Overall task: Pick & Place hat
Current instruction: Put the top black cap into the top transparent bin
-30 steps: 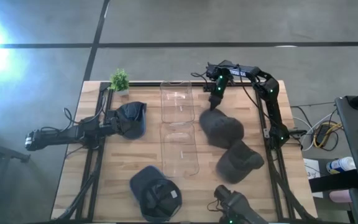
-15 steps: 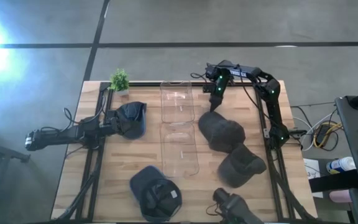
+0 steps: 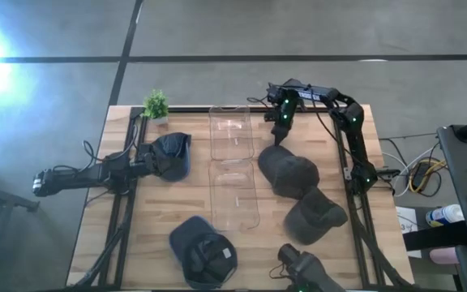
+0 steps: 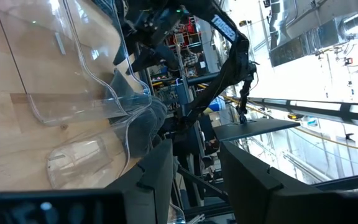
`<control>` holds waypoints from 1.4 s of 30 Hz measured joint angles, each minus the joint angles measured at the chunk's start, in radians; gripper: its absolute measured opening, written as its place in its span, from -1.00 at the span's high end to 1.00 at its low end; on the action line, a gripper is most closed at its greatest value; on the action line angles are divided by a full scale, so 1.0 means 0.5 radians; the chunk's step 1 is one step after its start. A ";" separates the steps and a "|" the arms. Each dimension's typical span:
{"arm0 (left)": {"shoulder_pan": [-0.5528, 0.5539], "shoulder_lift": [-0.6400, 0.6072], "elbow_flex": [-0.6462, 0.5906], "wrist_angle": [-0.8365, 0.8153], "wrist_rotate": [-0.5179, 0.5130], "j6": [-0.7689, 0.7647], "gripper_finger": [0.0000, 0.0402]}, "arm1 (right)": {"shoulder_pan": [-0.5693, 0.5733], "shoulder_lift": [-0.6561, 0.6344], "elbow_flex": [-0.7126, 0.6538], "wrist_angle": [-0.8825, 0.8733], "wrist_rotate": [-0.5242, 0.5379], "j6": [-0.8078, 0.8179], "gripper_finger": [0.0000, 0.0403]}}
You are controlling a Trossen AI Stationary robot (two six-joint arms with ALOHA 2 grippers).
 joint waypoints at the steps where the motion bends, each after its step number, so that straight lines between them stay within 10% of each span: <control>1: 0.000 0.000 0.000 0.000 0.000 0.006 0.36 | -0.001 -0.044 0.000 0.000 0.037 0.045 -0.06; 11: 0.000 0.000 -0.001 0.000 0.004 0.019 0.36 | 0.213 -0.722 -0.257 0.012 0.735 0.298 -0.06; 24: 0.000 0.001 -0.002 -0.013 0.210 0.105 0.36 | 0.682 -1.771 -1.299 0.244 1.024 1.036 -0.07; 42: 0.000 0.001 -0.002 -0.010 0.233 0.113 0.36 | 0.860 -1.752 -1.670 0.744 1.100 1.020 -0.06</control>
